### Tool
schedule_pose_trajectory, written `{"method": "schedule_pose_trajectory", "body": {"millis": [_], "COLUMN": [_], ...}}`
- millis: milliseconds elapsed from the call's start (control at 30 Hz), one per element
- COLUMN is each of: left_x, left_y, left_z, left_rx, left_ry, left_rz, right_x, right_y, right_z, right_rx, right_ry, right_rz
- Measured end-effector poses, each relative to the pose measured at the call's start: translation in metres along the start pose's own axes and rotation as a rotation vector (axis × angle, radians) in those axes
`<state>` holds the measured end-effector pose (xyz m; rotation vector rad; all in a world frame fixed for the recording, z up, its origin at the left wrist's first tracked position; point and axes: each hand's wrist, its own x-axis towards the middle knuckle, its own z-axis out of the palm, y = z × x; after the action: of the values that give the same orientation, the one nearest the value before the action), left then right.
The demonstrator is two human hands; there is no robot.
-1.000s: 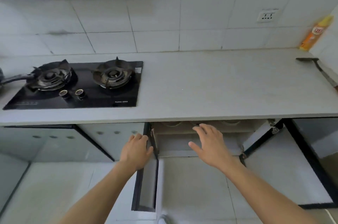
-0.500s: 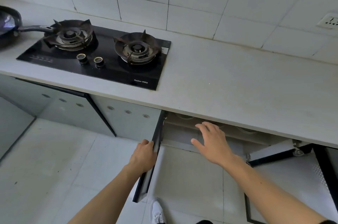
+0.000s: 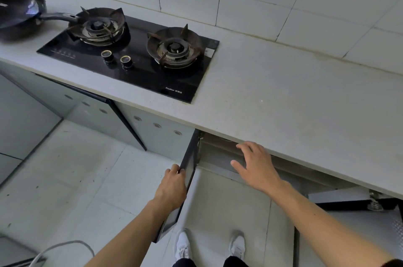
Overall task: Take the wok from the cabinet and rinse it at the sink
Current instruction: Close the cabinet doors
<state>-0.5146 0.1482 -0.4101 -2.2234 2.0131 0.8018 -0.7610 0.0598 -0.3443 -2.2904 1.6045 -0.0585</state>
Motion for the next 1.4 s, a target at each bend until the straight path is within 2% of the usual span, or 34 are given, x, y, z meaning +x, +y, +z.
{"method": "schedule_pose_trajectory", "body": {"millis": [267,500,767,933,1033,1133,1233,1400], "left_x": [-0.004,-0.001,0.005,0.006,0.007,0.011,0.02,0.045], "left_y": [0.031,0.063,0.098,0.112,0.119,0.13,0.138,0.156], "left_z": [0.021,0.041,0.047,0.054,0.06,0.056,0.058,0.066], "left_rx": [-0.007,-0.066,-0.113,-0.14,-0.144,0.012,0.176,0.231], "left_ry": [0.073,0.1,0.118,0.239,0.31,0.365,0.314,0.189], "left_rz": [-0.105,-0.082,-0.069,0.0,0.103,0.248,0.259,0.182], "right_x": [0.006,0.009,0.009,0.01,0.01,0.011,0.011,0.011], "right_y": [0.051,0.084,0.105,0.11,0.111,0.115,0.119,0.126], "right_z": [-0.001,0.001,0.009,0.011,0.011,0.01,0.009,0.009], "right_rx": [-0.037,-0.093,-0.124,-0.123,-0.11,-0.131,-0.154,-0.12], "right_ry": [-0.068,-0.166,-0.16,-0.155,-0.154,-0.146,-0.153,-0.169], "right_rz": [-0.059,-0.035,-0.043,-0.047,-0.052,-0.092,-0.122,-0.121]}}
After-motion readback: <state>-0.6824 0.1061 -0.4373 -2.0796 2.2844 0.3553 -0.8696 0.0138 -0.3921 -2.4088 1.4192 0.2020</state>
